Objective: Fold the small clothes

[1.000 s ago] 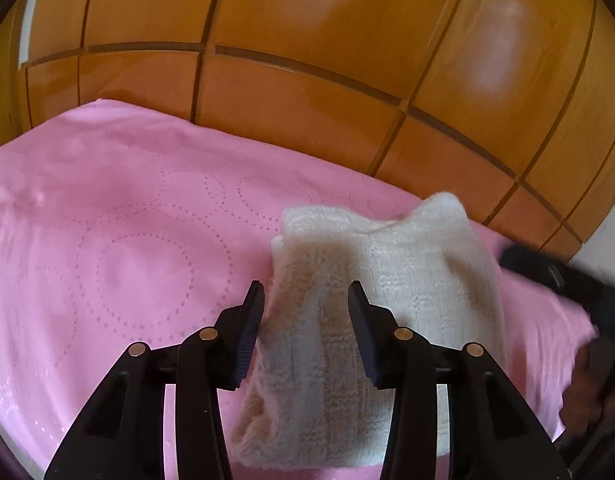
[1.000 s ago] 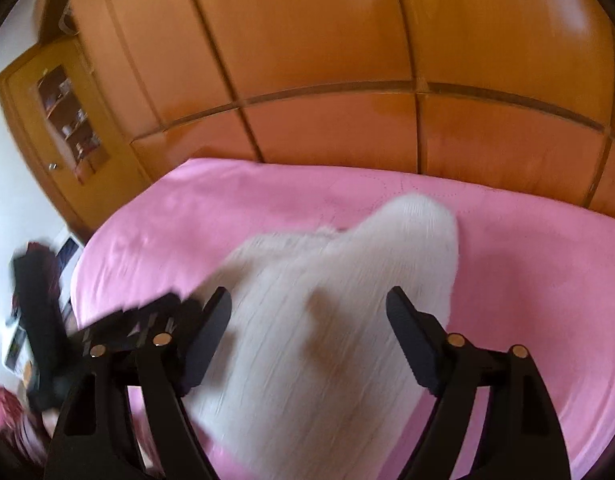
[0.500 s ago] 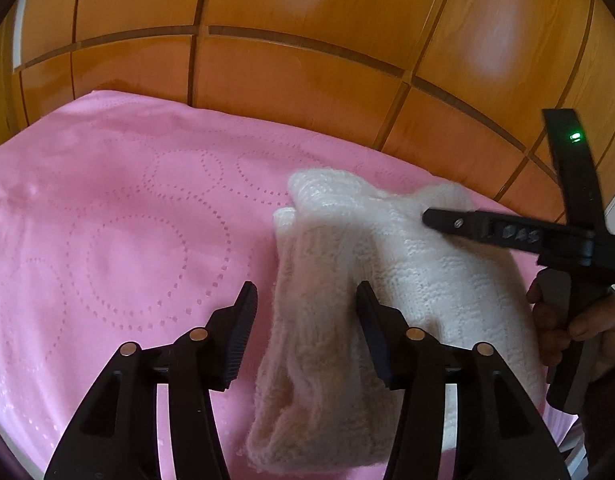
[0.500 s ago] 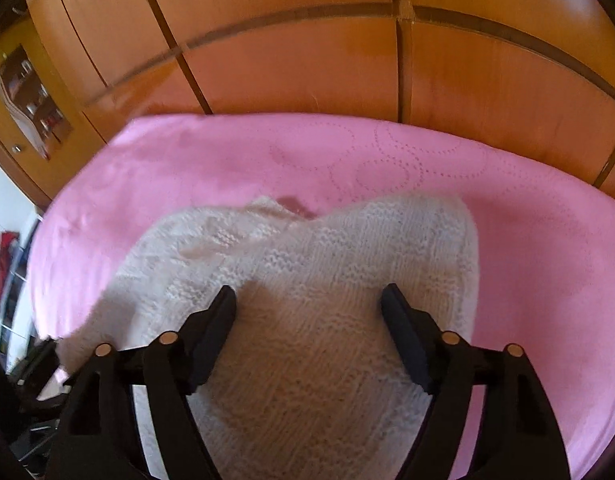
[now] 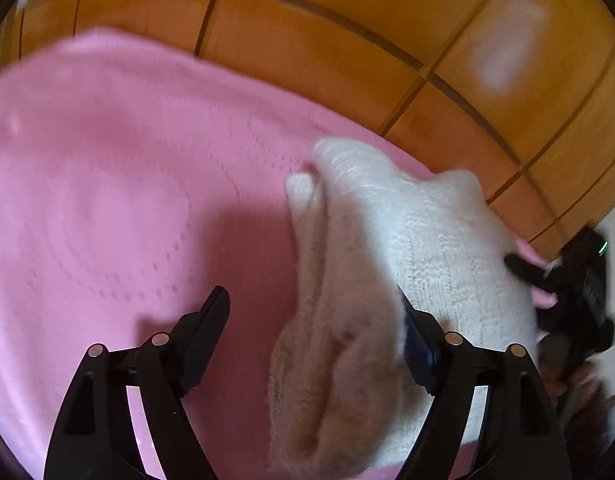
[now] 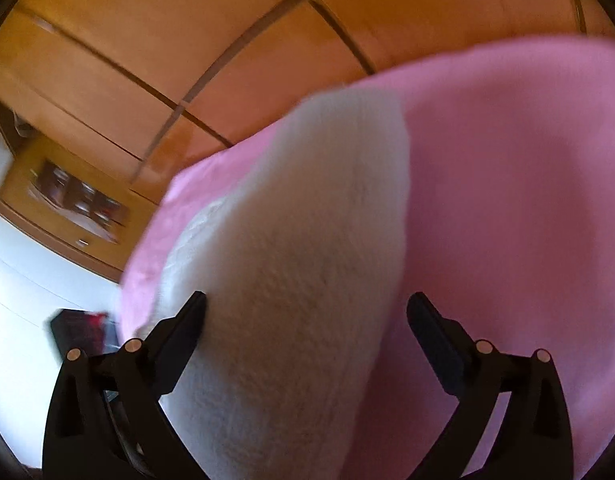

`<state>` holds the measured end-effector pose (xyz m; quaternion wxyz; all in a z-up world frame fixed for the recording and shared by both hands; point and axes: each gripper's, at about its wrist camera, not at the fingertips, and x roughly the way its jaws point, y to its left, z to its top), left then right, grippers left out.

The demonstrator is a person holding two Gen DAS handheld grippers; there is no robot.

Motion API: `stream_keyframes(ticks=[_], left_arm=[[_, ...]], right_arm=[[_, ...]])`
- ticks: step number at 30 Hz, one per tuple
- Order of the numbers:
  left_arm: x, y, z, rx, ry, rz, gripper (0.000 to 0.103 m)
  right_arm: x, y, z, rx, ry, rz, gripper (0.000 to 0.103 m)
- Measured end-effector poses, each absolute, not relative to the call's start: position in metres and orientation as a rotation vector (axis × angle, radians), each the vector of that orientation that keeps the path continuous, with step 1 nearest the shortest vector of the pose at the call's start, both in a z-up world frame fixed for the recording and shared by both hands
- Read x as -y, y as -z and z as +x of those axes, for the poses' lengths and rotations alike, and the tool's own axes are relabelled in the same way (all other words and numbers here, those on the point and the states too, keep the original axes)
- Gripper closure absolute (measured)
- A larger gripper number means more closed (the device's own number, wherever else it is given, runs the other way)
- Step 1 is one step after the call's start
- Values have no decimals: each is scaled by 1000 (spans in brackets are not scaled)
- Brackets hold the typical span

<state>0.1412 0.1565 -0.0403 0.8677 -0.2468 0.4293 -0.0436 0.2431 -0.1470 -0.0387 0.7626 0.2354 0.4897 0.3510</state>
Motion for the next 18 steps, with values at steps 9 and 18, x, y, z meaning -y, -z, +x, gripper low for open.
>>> stream_keyframes(ticks=[9, 18], left_arm=[[-181, 74, 149, -924, 382, -862, 54], [-123, 49, 159, -899, 543, -849, 63]], right_arm=[[117, 38, 240, -1075, -825, 425, 30], [177, -11, 208, -904, -766, 398, 44]])
